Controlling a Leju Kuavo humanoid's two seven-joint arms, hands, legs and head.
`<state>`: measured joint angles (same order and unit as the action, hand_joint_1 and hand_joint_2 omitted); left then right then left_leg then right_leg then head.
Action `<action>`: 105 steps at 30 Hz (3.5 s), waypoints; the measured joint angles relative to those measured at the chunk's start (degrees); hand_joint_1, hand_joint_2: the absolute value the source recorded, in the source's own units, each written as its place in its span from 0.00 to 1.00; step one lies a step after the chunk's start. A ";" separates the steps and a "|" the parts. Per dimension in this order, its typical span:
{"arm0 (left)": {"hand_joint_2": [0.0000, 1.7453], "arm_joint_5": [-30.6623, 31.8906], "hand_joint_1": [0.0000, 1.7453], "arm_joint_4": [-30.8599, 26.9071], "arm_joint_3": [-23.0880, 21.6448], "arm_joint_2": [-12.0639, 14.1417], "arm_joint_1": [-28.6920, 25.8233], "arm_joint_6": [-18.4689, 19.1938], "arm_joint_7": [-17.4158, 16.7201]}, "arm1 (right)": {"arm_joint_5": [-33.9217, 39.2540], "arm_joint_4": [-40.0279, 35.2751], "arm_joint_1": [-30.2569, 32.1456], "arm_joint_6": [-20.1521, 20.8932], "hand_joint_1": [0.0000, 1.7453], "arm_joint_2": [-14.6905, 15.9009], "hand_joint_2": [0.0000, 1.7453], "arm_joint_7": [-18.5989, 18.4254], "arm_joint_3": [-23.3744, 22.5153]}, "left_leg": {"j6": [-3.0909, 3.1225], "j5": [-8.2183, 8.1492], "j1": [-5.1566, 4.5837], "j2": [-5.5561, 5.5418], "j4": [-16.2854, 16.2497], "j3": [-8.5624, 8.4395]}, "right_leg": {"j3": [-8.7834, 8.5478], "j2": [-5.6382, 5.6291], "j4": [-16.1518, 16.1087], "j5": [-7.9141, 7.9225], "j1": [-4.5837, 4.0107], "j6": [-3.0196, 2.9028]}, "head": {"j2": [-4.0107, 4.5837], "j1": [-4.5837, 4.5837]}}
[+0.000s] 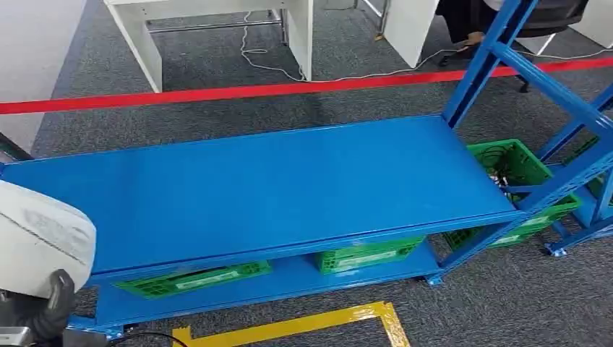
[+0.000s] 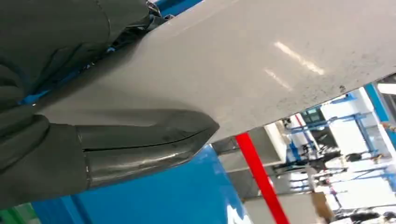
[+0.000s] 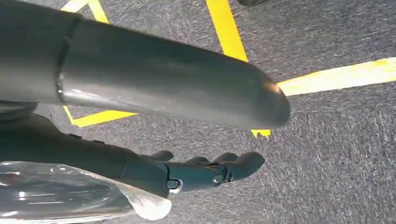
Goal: Take the parts from the cabinet and place them on the table.
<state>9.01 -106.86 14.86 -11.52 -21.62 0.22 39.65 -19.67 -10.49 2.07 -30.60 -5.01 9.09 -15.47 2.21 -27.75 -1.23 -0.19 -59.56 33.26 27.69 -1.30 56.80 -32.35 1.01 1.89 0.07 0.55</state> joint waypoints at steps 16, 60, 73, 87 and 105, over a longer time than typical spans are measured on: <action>1.00 -6.56 1.00 -1.95 5.25 -7.63 -1.36 7.57 0.55 | 0.50 0.09 -0.09 1.03 0.00 -0.57 0.00 0.90 -3.28 | -1.69 1.38 0.99 0.27 0.41 -0.34 | 2.85 0.92 1.50 2.23 0.48 -0.63 | 0.00 0.22; 1.00 -4.33 1.00 -6.32 7.04 -8.83 -4.64 0.99 0.63 | -1.03 -0.11 -0.54 16.48 0.00 0.35 0.00 7.65 -8.05 | -1.61 -4.69 1.24 -0.39 4.46 -9.37 | 7.00 0.24 0.17 8.14 -0.49 -0.60 | 0.00 0.13; 1.00 -3.04 1.00 -6.69 6.85 -9.05 -4.73 0.51 0.63 | -4.37 -0.07 -0.73 18.14 0.00 0.87 0.00 6.86 -7.63 | -0.13 4.26 0.63 -2.36 3.45 1.03 | -3.03 -3.19 1.95 0.58 -0.36 -0.51 | 0.00 0.65; 1.00 -1.60 1.00 -7.10 5.95 -9.00 -5.17 -0.26 0.63 | -5.53 0.07 -0.39 19.50 0.00 0.85 0.00 7.32 -7.21 | -3.62 -0.68 1.93 0.60 -8.10 -1.77 | 2.72 6.48 -0.45 3.67 -0.43 -1.81 | 0.00 -0.04; 1.00 -0.44 1.00 -8.43 5.69 -9.09 -5.29 -0.50 0.63 | -6.21 0.02 -0.50 19.93 0.00 0.85 0.00 7.59 -6.93 | -0.34 5.26 0.09 -4.25 2.67 2.68 | -6.25 -3.88 -3.65 -1.26 -0.43 -1.19 | 0.00 0.10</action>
<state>8.57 -115.29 20.55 -20.61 -26.90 -0.28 40.28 -25.88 -10.47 1.58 -10.67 -4.15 16.68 -22.40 1.86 -22.49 -1.14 -4.43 -56.89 35.94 21.44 -5.18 53.15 -33.61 0.58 0.70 0.07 0.64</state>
